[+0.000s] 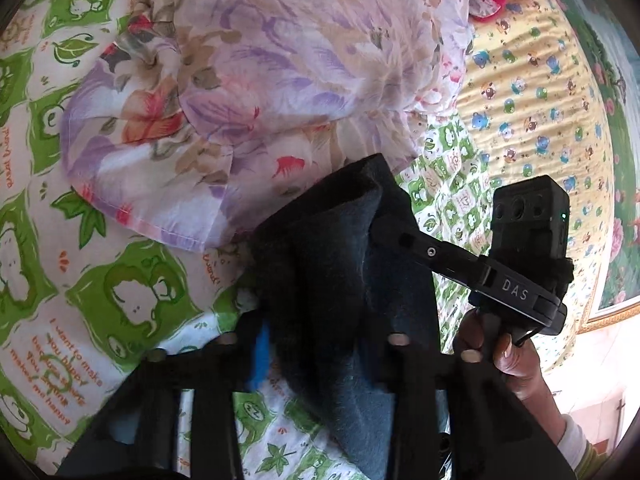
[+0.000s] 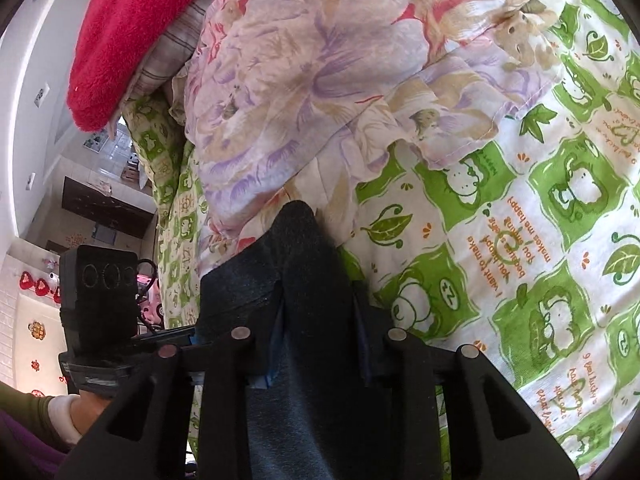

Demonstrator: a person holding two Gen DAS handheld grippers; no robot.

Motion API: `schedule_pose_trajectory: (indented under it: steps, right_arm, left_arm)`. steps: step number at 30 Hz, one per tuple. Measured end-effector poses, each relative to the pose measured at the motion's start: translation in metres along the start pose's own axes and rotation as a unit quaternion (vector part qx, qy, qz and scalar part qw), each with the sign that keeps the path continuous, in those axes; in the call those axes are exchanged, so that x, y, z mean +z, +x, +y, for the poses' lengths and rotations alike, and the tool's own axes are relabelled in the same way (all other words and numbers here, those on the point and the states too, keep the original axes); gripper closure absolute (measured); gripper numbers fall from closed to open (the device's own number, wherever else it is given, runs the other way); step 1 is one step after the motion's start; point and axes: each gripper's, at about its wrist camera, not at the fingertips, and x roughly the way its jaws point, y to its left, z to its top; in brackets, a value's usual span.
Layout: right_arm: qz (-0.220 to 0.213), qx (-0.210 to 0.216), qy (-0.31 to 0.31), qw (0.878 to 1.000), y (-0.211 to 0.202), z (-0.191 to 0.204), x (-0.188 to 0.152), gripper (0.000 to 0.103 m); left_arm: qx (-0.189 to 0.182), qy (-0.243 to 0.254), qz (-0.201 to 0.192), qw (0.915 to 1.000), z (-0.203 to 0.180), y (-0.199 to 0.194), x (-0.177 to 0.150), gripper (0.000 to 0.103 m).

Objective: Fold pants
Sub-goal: 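Grasp the navy pants end with both grippers and lift it together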

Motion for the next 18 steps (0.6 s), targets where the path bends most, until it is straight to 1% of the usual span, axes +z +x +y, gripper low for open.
schedule_pose_trajectory:
  steps: [2, 5, 9, 14, 18]
  right_arm:
    - [-0.005, -0.002, -0.004, 1.0, -0.002, 0.003, 0.0, 0.072]
    - [-0.017, 0.001, -0.009, 1.0, -0.012, 0.008, -0.001, 0.072]
    - [-0.04, 0.003, -0.015, 0.999, -0.036, 0.017, -0.003, 0.073]
    - [-0.078, 0.009, -0.024, 0.997, -0.078, 0.027, -0.015, 0.073]
    - [-0.113, 0.01, -0.031, 0.993, -0.118, 0.033, -0.035, 0.073]
  left_arm:
    - [-0.008, 0.006, -0.004, 0.9999, -0.002, -0.004, 0.0, 0.076]
    - [-0.012, 0.029, -0.011, 0.9994, -0.015, -0.012, -0.001, 0.077]
    - [-0.024, 0.049, -0.018, 0.9984, -0.035, -0.021, -0.003, 0.078]
    - [-0.048, 0.081, -0.024, 0.9953, -0.069, -0.035, -0.011, 0.079]
    - [-0.063, 0.119, -0.023, 0.9907, -0.102, -0.046, -0.022, 0.08]
